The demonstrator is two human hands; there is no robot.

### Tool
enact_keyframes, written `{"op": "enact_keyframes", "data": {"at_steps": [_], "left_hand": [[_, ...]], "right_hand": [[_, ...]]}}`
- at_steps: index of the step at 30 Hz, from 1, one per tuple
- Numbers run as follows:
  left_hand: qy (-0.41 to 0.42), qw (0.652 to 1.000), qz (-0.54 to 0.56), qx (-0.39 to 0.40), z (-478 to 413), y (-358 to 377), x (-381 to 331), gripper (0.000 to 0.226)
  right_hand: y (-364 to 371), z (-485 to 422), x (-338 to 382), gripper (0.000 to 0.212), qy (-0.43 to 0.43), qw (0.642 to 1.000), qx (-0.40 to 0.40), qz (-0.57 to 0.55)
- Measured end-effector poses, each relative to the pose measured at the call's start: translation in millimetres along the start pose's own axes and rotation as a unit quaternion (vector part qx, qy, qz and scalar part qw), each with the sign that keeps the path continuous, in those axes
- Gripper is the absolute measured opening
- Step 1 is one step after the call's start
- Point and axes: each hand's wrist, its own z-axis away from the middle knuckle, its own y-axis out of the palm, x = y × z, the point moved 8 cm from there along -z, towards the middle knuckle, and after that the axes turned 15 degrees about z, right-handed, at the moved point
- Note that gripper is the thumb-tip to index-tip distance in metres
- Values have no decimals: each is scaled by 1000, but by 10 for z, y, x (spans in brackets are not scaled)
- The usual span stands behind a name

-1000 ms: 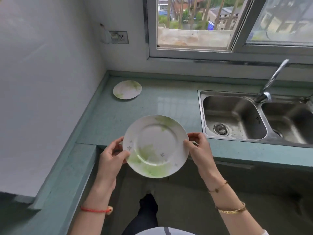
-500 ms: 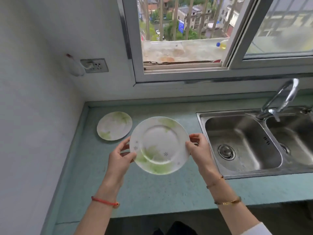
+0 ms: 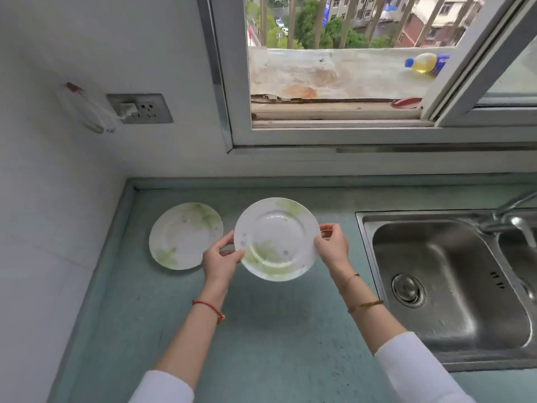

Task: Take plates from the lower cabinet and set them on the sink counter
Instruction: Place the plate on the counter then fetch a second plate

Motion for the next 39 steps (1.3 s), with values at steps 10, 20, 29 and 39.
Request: {"op": "enact_keyframes", "data": {"at_steps": [10,20,29,39], "left_hand": [[-24,999,-29,-26,-754,208,418,56],[-10,997,-67,-31,-972,228,529,58],[4,994,-109,-13,-969,269,533,58],[-1,991,-132,-2,-969,300,504,56]], "right_hand": [[480,-712,-159,39,17,996,69,47],[610,-856,-186,40,17,995,60,81],[607,-873,-176,41,12,994,59,91],[606,-832,-186,43,4,994,66,91]]}}
